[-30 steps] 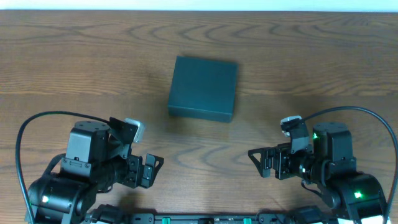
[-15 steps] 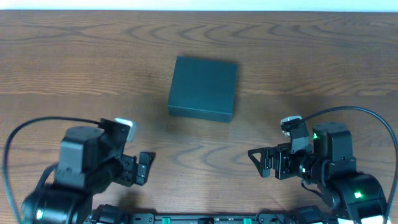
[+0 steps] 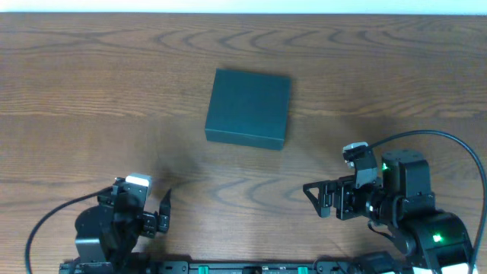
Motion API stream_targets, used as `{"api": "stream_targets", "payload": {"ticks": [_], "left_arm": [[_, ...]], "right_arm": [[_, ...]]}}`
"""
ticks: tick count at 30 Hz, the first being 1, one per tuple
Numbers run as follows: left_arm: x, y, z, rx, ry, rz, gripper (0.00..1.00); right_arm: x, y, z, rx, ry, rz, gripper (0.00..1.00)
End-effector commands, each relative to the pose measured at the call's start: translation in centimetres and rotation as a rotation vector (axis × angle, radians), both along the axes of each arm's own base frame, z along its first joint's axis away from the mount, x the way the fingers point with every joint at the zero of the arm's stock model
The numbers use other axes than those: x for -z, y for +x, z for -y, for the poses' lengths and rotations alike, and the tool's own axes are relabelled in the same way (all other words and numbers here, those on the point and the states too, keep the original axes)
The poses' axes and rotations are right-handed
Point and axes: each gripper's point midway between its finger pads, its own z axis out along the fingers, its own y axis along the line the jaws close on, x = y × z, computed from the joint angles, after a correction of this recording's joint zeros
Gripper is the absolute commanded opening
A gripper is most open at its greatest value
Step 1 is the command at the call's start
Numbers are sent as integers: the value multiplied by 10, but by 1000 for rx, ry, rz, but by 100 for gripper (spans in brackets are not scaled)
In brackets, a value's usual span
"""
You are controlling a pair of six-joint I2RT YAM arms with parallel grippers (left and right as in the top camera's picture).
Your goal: Pack container
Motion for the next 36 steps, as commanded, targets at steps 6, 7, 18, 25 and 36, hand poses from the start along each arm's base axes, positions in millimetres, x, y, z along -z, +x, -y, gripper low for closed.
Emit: {"api": "stream_targets", "payload": {"ticks": [6,7,18,25,36], "left_arm": [[26,10,-7,-61,-32,69,96],[29,11,-7,-61,-31,73,96],[56,27,-8,-119,-136,79,96],[56,27,-8,-119,-136,80,96],[56,27,-8,-119,-136,80,96]], "right_arm": [[-1,-2,-3,-8,13,-2,99],[-1,-2,-3,-8,13,-2,99],[-1,-2,-3,-7,14,-2,99],[-1,-2,-3,-8,13,-2,99],[-1,-2,-3,-8,13,-2,99]]}}
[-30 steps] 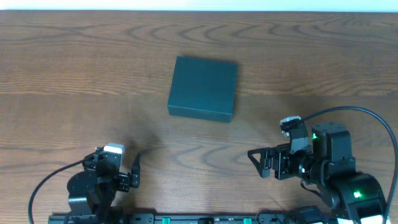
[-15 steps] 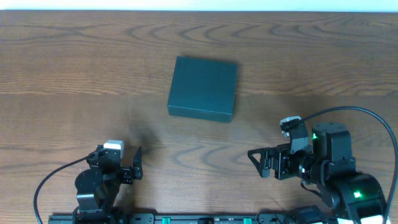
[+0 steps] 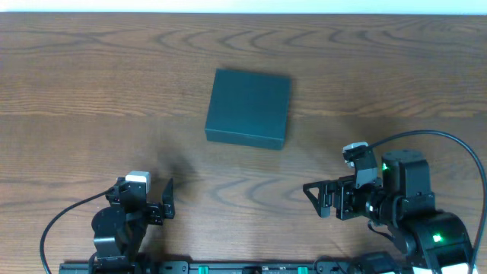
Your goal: Pack container
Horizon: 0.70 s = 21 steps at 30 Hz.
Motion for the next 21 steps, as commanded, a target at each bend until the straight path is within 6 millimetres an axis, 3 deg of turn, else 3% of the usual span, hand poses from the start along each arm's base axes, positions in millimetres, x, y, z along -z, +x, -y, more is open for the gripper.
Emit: {"api": "stream_targets", "payload": {"ticks": [1,11,15,21], "left_arm": [[4,0,-1,-9,-7,-5,96],[4,0,-1,-9,-7,-4,96],[4,0,-1,-9,-7,-5,96],[4,0,-1,-9,-7,-5,96]], "right_arm": [[-1,-2,-3,-10,12,0,99],[-2,-3,-4,-18,12,2,99],[-6,19,35,95,-201,210,99],[10,26,68,266,-271,472,99]]}}
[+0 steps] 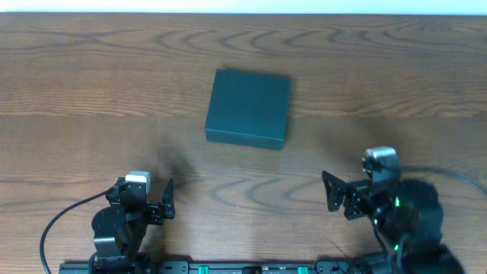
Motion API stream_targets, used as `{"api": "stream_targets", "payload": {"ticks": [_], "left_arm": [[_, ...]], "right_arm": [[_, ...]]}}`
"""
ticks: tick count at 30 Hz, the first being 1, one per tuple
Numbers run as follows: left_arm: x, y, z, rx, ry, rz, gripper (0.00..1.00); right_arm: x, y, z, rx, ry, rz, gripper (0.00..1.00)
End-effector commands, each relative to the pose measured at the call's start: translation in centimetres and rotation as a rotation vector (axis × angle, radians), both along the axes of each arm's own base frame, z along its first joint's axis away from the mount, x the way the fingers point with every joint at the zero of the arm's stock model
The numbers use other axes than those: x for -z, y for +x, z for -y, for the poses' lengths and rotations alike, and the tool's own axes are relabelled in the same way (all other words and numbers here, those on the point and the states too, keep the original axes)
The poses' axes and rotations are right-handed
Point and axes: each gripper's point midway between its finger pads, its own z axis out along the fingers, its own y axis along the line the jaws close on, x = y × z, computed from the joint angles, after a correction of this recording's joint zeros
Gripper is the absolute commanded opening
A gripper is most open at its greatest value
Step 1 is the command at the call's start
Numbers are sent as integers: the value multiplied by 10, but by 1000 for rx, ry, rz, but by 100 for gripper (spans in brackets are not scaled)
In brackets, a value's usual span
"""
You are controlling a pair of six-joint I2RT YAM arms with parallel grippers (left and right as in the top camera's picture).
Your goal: Pack container
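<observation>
A dark teal square container (249, 107) lies with its lid closed on the wooden table (91, 84), a little behind the middle. My left gripper (165, 201) sits low at the front left, well short of the container; only one dark finger shows. At the front right, my right gripper (333, 195) points left with its fingers spread and nothing between them. Neither gripper touches the container. No loose items to pack are in view.
Black cables loop from both arm bases along the front edge (243, 268). The table's far edge (243, 13) meets a white strip at the top.
My right arm has drawn back to the right and toward the front edge, its gripper now farther from the container. The left arm and the container have not moved.
At first the left arm sat tilted at the front left and the right gripper reached left near the front right. Then the left arm stood straighter and slightly farther right. Now the right arm is pulled back as well; the container stayed closed in place throughout.
</observation>
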Motion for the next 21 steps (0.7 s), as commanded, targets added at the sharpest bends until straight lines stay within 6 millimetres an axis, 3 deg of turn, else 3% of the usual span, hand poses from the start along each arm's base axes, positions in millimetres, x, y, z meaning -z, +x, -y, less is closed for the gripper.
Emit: {"api": "stream_targets", "payload": {"ticks": [1,7,14,21], "left_arm": [[4,0,-1,-9,-7,-5,96],[4,0,-1,-9,-7,-5,96],[4,0,-1,-9,-7,-5,96],[4,0,-1,-9,-7,-5,96]], "right_arm": [[23,0,24,104,-81,64,99],[67,-8,33,148,-79,149,99],[117,-11,32,171,-48,34,99],[116,-11,31,168,-45,35,99]]}}
